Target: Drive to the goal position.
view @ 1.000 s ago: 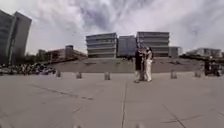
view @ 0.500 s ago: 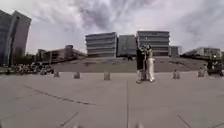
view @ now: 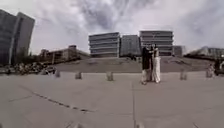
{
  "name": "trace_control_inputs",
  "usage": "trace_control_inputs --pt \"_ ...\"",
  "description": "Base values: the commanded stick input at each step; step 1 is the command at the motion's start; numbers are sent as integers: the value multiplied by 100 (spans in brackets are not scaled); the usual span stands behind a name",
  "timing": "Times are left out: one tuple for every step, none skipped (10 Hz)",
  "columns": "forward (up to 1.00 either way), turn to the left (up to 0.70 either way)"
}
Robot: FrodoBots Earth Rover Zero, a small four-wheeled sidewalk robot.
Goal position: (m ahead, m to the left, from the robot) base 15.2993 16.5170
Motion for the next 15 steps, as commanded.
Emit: trace_control_inputs --pt "61 15" --pt "61 15" --pt "61 15" --pt "61 15" --pt "61 15" --pt "61 15" --pt "61 13" --pt "61 10" --pt "61 9" --pt "61 8" --pt "61 3" --pt "64 1" --pt "68 0" --pt "70 0" --pt "70 0"
